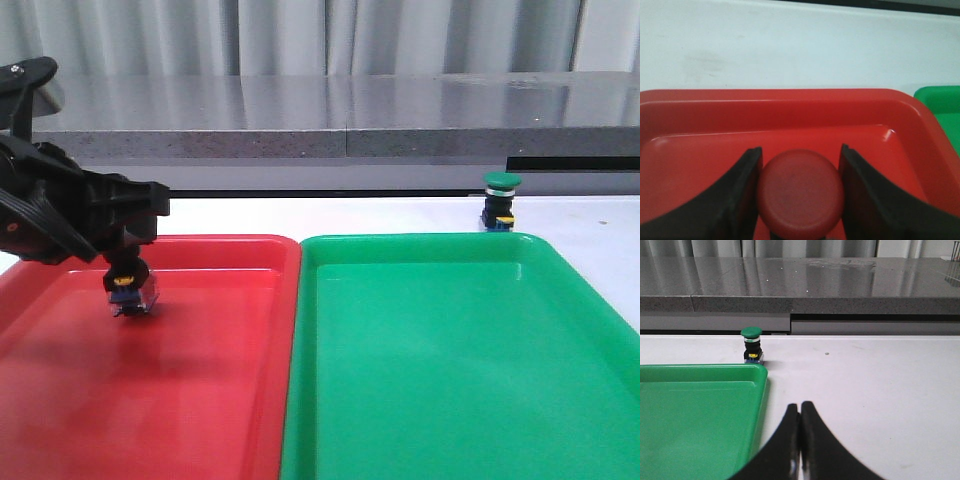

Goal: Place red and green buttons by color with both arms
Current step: 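Carry the red button forward and lower it into the red tray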

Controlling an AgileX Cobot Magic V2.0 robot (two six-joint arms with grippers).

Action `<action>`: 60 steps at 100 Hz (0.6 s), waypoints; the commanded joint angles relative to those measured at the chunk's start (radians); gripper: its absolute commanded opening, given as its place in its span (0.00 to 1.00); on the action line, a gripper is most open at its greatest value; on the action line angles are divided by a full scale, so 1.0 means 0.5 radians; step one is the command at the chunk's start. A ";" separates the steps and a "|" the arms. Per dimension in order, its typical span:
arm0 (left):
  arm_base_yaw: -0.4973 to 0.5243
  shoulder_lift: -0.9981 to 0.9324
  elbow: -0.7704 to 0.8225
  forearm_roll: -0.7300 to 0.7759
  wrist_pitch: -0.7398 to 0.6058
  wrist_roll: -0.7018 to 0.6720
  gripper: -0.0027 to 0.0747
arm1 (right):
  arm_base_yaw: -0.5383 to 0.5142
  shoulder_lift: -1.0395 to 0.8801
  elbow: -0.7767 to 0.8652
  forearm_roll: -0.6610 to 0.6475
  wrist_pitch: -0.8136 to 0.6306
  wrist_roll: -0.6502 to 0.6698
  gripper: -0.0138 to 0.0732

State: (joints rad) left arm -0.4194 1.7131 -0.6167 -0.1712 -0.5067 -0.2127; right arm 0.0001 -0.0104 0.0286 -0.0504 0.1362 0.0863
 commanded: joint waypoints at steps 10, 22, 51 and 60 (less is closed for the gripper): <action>-0.017 -0.019 -0.037 -0.011 -0.170 -0.023 0.17 | 0.003 -0.040 -0.032 -0.021 -0.165 -0.005 0.08; -0.017 -0.015 -0.037 -0.011 -0.178 -0.023 0.18 | 0.003 -0.040 -0.032 -0.021 -0.165 -0.005 0.08; -0.017 -0.015 -0.037 -0.011 -0.245 -0.031 0.56 | 0.003 -0.040 -0.032 -0.021 -0.165 -0.005 0.08; -0.017 -0.024 -0.037 -0.011 -0.253 -0.076 0.71 | 0.003 -0.040 -0.032 -0.021 -0.165 -0.005 0.08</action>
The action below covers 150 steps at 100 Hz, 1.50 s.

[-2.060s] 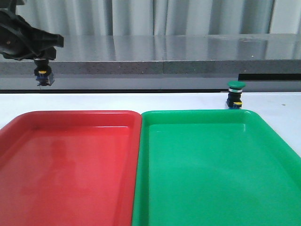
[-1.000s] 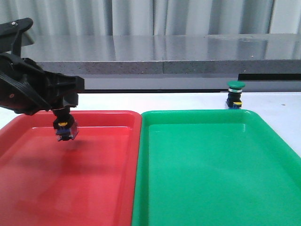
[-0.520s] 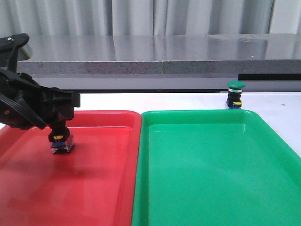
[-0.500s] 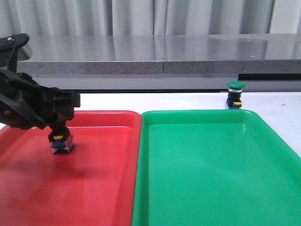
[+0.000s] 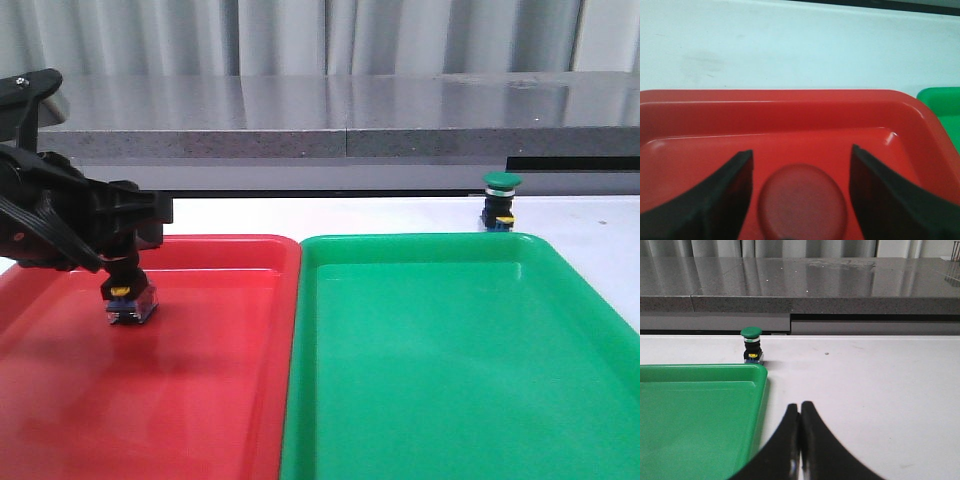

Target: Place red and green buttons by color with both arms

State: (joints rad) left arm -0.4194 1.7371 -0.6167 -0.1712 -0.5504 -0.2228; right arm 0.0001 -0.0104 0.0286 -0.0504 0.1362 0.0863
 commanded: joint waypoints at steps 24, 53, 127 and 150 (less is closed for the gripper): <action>-0.017 -0.152 -0.037 -0.011 -0.140 -0.095 0.77 | 0.003 -0.040 -0.032 -0.021 -0.165 -0.005 0.08; -0.017 -0.412 -0.033 0.001 0.026 -0.095 0.77 | 0.003 -0.040 -0.032 -0.021 -0.165 -0.007 0.08; 0.243 -1.588 -0.021 0.004 0.839 0.483 0.77 | 0.003 -0.040 -0.032 -0.021 -0.165 -0.007 0.08; 0.341 -2.019 0.165 0.009 0.959 0.483 0.70 | 0.003 -0.040 -0.032 -0.021 -0.165 -0.007 0.08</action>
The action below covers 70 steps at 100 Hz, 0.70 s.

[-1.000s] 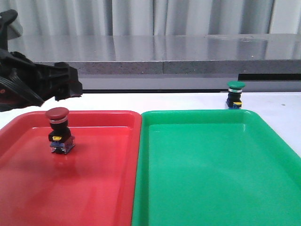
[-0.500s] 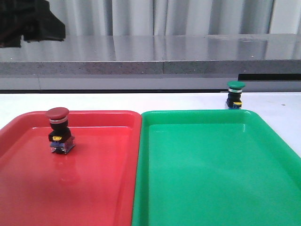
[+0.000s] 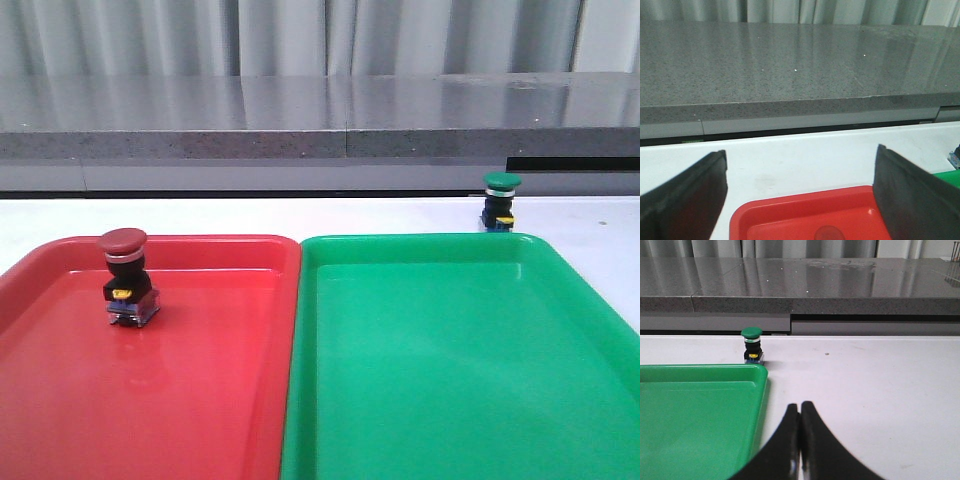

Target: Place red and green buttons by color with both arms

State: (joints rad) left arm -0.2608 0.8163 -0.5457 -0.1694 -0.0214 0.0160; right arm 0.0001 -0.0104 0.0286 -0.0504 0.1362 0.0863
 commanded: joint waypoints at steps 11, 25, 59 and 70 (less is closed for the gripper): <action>0.023 -0.424 0.148 0.005 0.004 0.006 0.59 | 0.003 -0.040 -0.032 -0.021 -0.165 -0.007 0.08; 0.023 -0.738 0.289 0.005 0.230 0.006 0.45 | 0.003 -0.040 -0.032 -0.021 -0.165 -0.007 0.08; 0.023 -1.328 0.490 -0.093 0.513 -0.007 0.06 | 0.003 -0.040 -0.032 -0.021 -0.165 -0.007 0.08; 0.023 -1.366 0.513 -0.093 0.537 -0.007 0.01 | 0.003 -0.040 -0.032 -0.021 -0.165 -0.007 0.08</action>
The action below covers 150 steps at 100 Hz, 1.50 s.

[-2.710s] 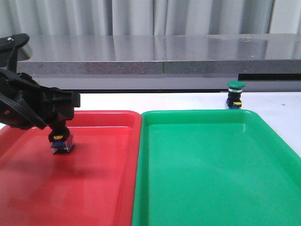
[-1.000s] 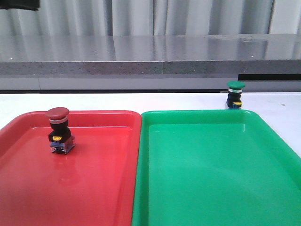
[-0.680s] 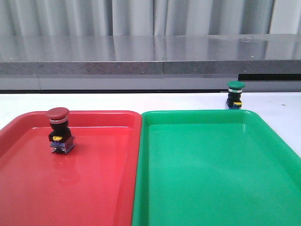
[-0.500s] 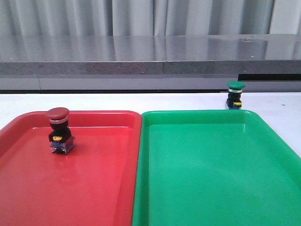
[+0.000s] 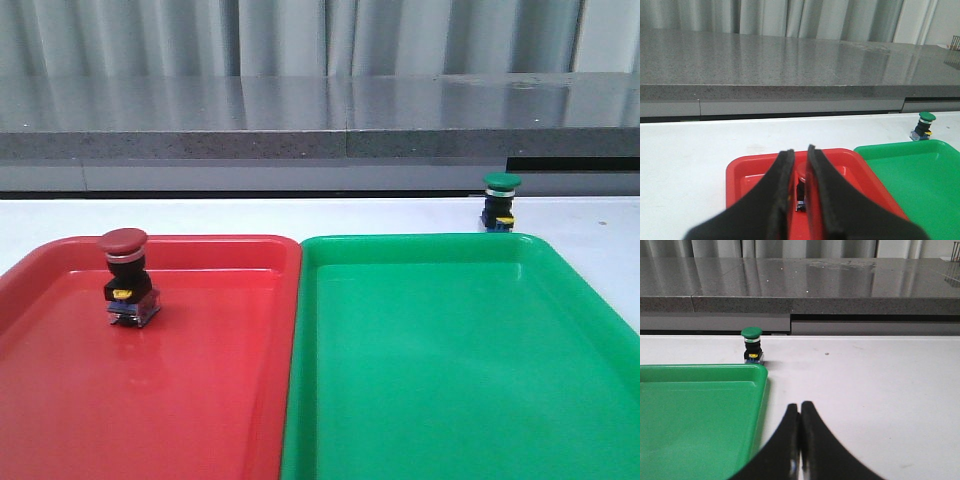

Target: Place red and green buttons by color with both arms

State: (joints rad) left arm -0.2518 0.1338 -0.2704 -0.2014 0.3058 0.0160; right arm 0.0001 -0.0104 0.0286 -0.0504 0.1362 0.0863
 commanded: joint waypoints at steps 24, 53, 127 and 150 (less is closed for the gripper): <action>0.005 0.002 -0.025 -0.029 -0.110 -0.007 0.01 | 0.003 -0.040 -0.032 -0.021 -0.165 -0.007 0.08; 0.005 0.002 -0.025 -0.018 -0.102 0.002 0.01 | 0.003 -0.040 -0.032 -0.021 -0.165 -0.007 0.08; 0.531 -0.342 0.478 0.387 -0.320 -0.012 0.01 | 0.003 -0.040 -0.032 -0.021 -0.165 -0.007 0.08; 0.531 -0.342 0.592 0.403 -0.456 -0.016 0.01 | 0.003 -0.040 -0.032 -0.021 -0.165 -0.007 0.08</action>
State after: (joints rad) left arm 0.0122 -0.0051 0.0015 -0.0072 0.1735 0.0160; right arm 0.0001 -0.0104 0.0286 -0.0504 0.1362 0.0863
